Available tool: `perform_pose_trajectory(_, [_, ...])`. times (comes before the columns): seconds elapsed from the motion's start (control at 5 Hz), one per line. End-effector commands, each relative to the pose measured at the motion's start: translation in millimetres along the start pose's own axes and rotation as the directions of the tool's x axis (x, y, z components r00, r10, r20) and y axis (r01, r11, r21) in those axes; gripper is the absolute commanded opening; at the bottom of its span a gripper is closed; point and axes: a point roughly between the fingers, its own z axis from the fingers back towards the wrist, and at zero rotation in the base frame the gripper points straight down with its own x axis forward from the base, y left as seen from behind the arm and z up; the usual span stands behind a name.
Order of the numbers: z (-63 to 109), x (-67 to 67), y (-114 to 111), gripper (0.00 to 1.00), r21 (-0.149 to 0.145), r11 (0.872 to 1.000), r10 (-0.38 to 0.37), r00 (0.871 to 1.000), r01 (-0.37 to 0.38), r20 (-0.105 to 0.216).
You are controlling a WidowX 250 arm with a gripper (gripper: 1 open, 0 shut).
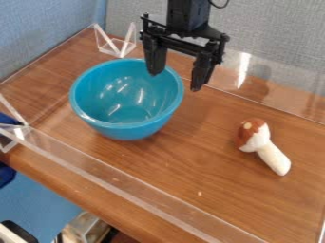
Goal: Put the mushroom in the blue bowl
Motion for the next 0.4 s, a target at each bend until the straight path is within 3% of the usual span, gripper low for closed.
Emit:
perform_pose_trajectory(0.0, [-4.9, -0.6, -1.5, 1.0, 0.0, 1.0, 0.011, 1.0, -0.011, -0.015])
perform_pose_trajectory(0.2, [-10.6, 3.8, -12.1, 1.0, -0.003, 0.999, 0.052, 0.998, -0.052, -0.023])
